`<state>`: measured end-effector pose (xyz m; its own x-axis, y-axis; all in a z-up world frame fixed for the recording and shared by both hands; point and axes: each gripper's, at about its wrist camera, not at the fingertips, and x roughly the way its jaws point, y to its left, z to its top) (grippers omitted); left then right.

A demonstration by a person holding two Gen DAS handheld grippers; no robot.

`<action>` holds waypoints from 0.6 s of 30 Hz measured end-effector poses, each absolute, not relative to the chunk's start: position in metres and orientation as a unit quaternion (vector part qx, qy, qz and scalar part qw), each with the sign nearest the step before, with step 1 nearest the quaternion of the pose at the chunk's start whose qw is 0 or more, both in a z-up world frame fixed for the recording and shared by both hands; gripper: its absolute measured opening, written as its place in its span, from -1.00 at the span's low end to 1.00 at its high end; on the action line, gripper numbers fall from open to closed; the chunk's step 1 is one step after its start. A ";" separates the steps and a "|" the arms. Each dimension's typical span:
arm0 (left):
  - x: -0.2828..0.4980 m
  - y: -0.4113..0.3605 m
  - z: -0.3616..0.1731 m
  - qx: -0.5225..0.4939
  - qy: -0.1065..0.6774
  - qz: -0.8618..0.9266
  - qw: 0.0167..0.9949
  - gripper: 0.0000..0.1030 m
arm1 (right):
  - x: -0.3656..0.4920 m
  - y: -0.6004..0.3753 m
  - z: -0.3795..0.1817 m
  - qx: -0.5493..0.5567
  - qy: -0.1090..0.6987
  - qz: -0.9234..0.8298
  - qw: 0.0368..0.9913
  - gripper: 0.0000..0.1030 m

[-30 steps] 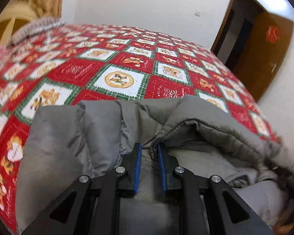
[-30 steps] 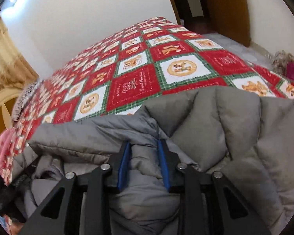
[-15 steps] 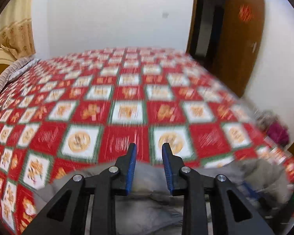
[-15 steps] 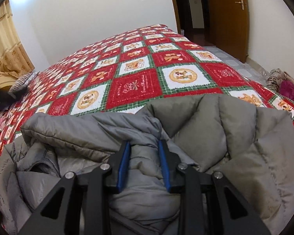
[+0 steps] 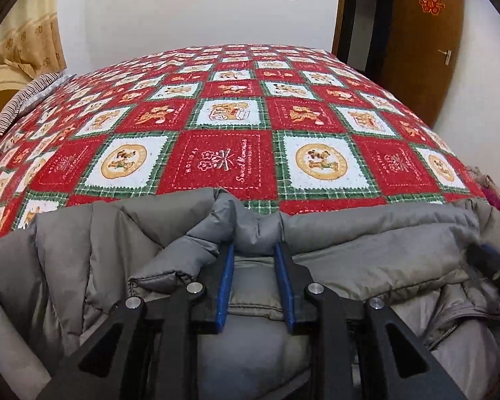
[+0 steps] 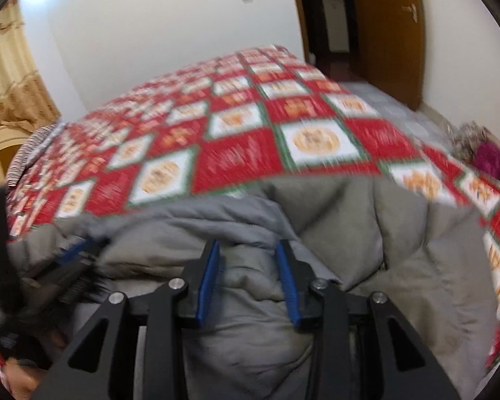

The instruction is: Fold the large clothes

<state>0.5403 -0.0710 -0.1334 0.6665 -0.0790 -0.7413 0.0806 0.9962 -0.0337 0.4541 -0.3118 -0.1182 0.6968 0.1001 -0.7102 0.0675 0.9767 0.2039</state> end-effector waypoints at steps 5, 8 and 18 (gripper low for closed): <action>0.542 -0.078 -0.134 0.025 0.403 -0.033 0.914 -0.47 | 0.476 -0.270 -0.116 0.039 0.424 0.056 0.903 -0.21; 0.542 -0.077 -0.134 0.023 0.402 -0.034 0.915 -0.47 | 0.482 -0.267 -0.143 0.032 0.448 0.055 0.892 -0.21; 0.541 -0.078 -0.134 0.026 0.401 -0.032 0.915 -0.47 | 0.482 -0.261 -0.146 0.005 0.434 0.042 0.900 -0.21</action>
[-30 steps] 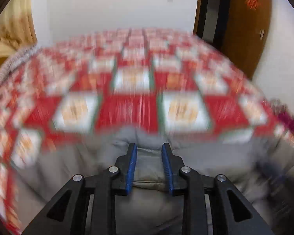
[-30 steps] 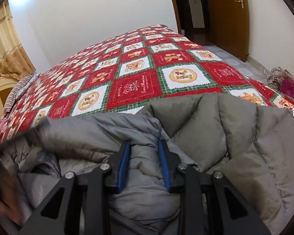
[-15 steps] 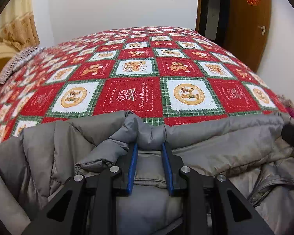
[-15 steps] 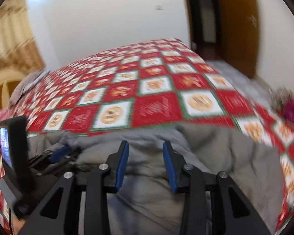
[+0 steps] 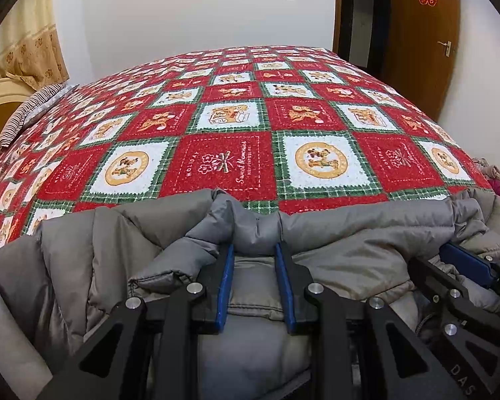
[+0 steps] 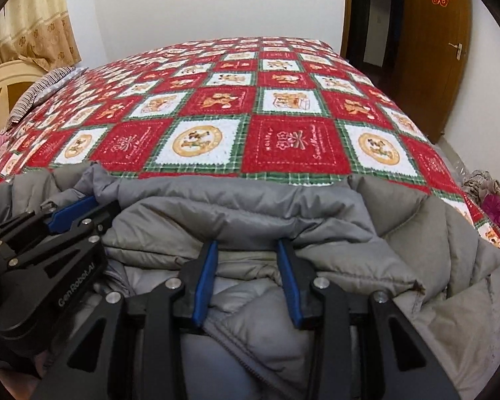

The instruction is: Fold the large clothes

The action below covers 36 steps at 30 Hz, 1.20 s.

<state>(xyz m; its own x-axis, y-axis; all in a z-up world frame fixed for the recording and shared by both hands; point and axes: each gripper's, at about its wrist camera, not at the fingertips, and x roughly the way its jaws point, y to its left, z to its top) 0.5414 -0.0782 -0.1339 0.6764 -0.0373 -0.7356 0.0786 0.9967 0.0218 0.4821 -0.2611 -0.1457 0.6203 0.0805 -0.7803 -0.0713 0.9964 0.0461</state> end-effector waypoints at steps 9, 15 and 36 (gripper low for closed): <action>0.541 -0.077 -0.133 0.020 0.400 -0.034 0.916 -0.47 | 0.455 -0.333 -0.143 0.165 0.411 -0.004 0.896 -0.34; 0.541 -0.077 -0.133 0.025 0.400 -0.031 0.916 -0.47 | 0.463 -0.310 -0.142 0.094 0.414 -0.040 0.904 -0.35; 0.541 -0.089 -0.132 0.068 0.401 -0.011 0.914 -0.45 | 0.467 -0.303 -0.144 0.052 0.419 -0.056 0.905 -0.21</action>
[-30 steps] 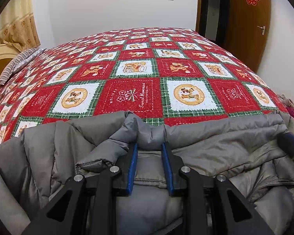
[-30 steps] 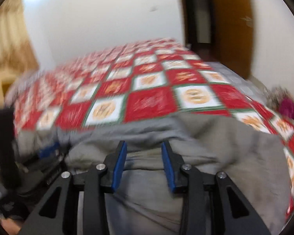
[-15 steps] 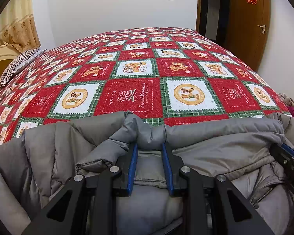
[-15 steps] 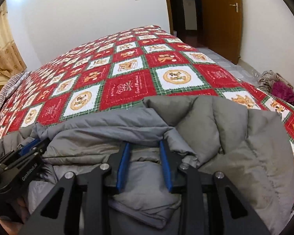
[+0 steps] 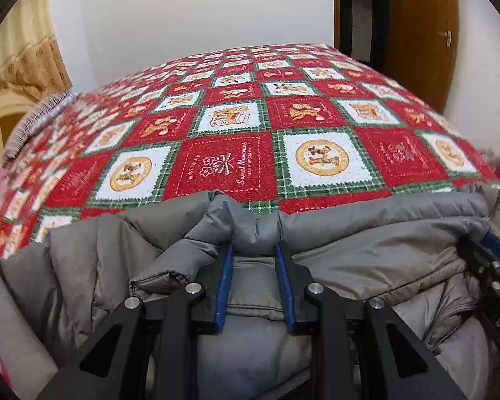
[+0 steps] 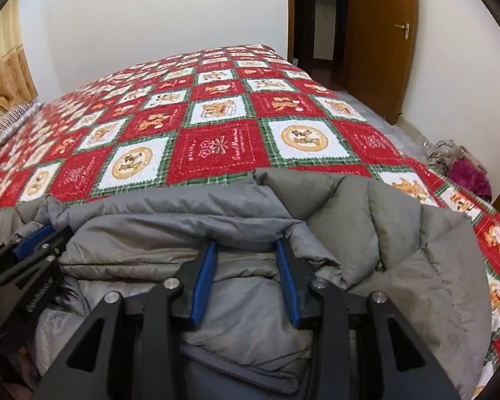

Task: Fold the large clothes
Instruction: 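Fold the collar edge over toward the hem with both tools and release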

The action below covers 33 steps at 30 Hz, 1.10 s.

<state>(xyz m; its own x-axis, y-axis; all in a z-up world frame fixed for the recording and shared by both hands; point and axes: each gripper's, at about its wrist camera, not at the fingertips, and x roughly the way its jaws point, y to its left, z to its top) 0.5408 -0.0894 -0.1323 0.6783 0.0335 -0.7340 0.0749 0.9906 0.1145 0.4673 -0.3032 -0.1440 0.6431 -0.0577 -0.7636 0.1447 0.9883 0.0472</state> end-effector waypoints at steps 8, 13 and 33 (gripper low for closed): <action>0.481 -0.085 -0.089 0.127 0.378 -0.079 0.914 -0.06 | 0.439 -0.296 -0.100 0.034 0.417 -0.031 0.908 0.03; 0.413 -0.031 -0.049 0.040 0.360 -0.122 0.924 0.38 | 0.363 -0.316 -0.047 0.094 0.352 -0.018 0.931 0.48; 0.103 0.142 -0.070 -0.060 0.389 -0.182 0.901 0.46 | -0.016 -0.385 0.073 0.083 0.262 -0.013 0.961 0.60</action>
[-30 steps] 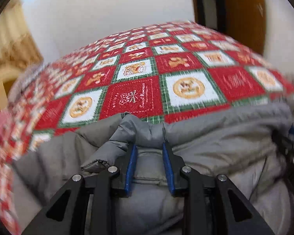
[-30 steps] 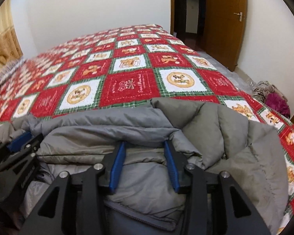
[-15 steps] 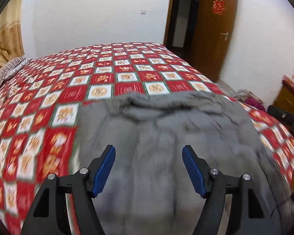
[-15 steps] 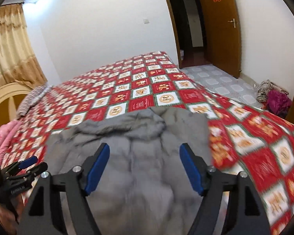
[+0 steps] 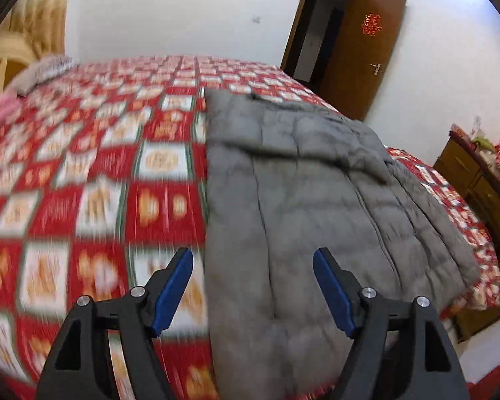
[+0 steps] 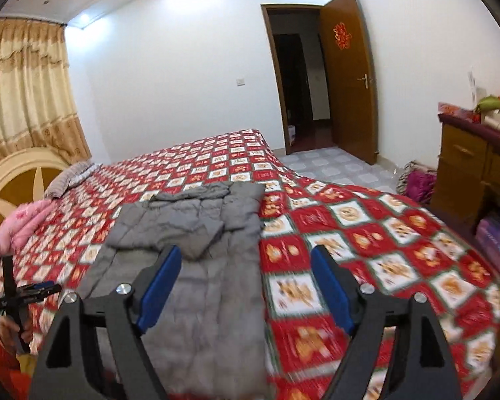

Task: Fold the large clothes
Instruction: 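Fold the collar edge over toward the hem with both tools and release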

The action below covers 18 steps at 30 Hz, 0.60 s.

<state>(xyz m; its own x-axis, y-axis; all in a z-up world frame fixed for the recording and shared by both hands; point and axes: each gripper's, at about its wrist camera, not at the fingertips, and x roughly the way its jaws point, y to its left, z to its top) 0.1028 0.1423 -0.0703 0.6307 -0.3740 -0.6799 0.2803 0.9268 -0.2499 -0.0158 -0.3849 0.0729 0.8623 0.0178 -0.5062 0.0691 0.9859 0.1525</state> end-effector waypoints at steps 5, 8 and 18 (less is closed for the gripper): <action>0.078 0.153 -0.095 -0.090 0.412 -0.186 0.887 0.46 | -0.030 -0.372 0.046 0.062 0.293 0.013 0.954 0.76; 0.075 0.153 -0.103 -0.103 0.420 -0.194 0.881 0.46 | -0.014 -0.362 0.005 0.057 0.341 0.008 0.938 0.76; 0.077 0.140 -0.144 -0.101 0.476 -0.205 0.850 0.46 | 0.024 -0.348 -0.090 0.062 0.462 0.007 0.885 0.46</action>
<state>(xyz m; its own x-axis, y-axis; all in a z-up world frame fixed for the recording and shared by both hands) 0.0770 0.1405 -0.1442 0.4637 -0.4439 -0.7668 0.2524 0.8958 -0.3660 0.0240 -0.3480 -0.0901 0.5733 0.0691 -0.8164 0.0458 0.9922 0.1162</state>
